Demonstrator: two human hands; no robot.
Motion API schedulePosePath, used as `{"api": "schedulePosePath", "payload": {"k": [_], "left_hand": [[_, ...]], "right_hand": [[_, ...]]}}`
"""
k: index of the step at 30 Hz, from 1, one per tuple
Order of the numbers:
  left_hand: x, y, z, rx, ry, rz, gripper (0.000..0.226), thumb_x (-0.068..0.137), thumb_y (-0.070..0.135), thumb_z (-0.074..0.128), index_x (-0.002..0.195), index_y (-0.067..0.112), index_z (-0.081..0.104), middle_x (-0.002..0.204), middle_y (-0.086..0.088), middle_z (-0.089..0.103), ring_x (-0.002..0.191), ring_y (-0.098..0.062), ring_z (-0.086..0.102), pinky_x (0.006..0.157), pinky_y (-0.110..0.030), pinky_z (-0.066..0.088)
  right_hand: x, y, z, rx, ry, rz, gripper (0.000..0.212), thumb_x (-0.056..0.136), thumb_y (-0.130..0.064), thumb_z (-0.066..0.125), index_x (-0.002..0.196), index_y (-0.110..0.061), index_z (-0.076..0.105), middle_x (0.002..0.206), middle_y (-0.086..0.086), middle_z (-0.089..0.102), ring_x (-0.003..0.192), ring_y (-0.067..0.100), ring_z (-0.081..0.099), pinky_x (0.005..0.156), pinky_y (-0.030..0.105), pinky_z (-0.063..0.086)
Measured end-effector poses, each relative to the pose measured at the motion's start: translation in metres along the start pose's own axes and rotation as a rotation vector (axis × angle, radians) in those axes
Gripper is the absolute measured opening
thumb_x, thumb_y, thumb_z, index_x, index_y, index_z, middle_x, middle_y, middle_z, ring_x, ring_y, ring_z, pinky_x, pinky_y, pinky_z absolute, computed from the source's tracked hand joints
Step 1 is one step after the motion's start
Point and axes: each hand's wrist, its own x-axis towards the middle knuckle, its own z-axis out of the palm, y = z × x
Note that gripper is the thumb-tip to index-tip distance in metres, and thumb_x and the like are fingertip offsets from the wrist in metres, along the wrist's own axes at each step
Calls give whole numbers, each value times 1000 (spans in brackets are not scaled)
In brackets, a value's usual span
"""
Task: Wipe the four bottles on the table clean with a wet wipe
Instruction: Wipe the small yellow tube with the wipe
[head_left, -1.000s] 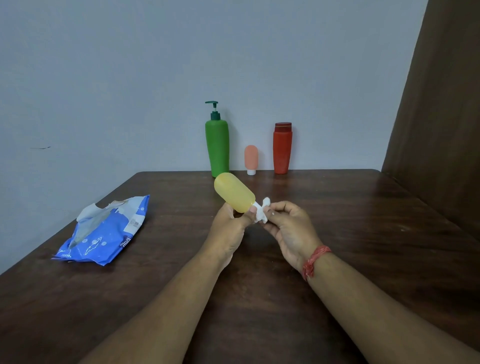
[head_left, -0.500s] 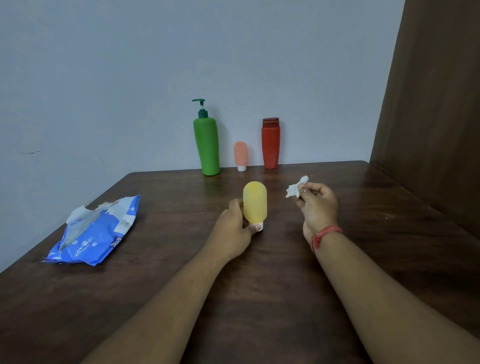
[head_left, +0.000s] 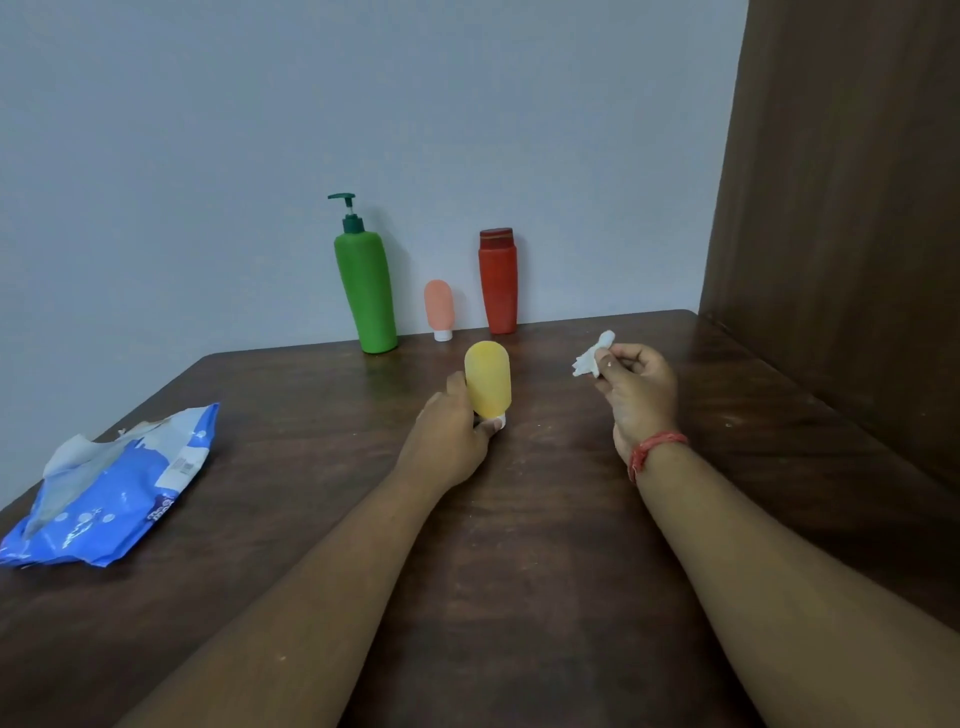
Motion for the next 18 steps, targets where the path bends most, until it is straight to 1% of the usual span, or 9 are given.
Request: {"api": "schedulePosePath", "payload": {"k": [3,6,9,12,15,18], "left_hand": [[22,4,12,-8,0,21,48,89,36,71,119,13,41,98,-11,62,88,-27,61,77,-47,53],[49,8,28,18,5,44,49,88,38,71,116,13,39,95,-12,64,86,-30,62,76,-49,54],[78,17,44,39,8,53,52,90,36,70,121,9,39,101,-15,63,92,-34,62,79,-49,53],[108,28,60,14,10,60,51,91,30,69,124,5,39,106,-19,64,98,-38,61,81,-49,52],[138,37,79,17,20,58,49,93,27,66,124,4,37,107,-20,66,99,-40,62,78,-47,51],[165,45,96,64,62,34,54,94,28,64,132,3,33,112,-17,65,102,-40,64,74,-40,45]], "right_hand": [[17,0,-5,-39,-99,-8,14,90,-3,68,82,-14,64,88,7,72,85,17,70,76,30,55],[38,2,-12,-41,-133,1,15,90,0,66,83,-13,63,85,4,72,84,14,71,77,30,56],[59,8,-13,-44,-146,1,14,89,1,66,84,-11,63,87,7,72,87,18,71,82,35,57],[75,13,-8,-34,-158,-12,15,90,3,65,82,-10,62,78,3,72,79,14,71,79,31,58],[92,17,-2,-30,-148,-31,16,90,2,66,80,-10,63,72,0,71,74,11,70,74,27,57],[111,24,2,-35,-111,-48,17,89,1,68,78,-11,63,73,1,71,77,13,70,77,31,59]]}}
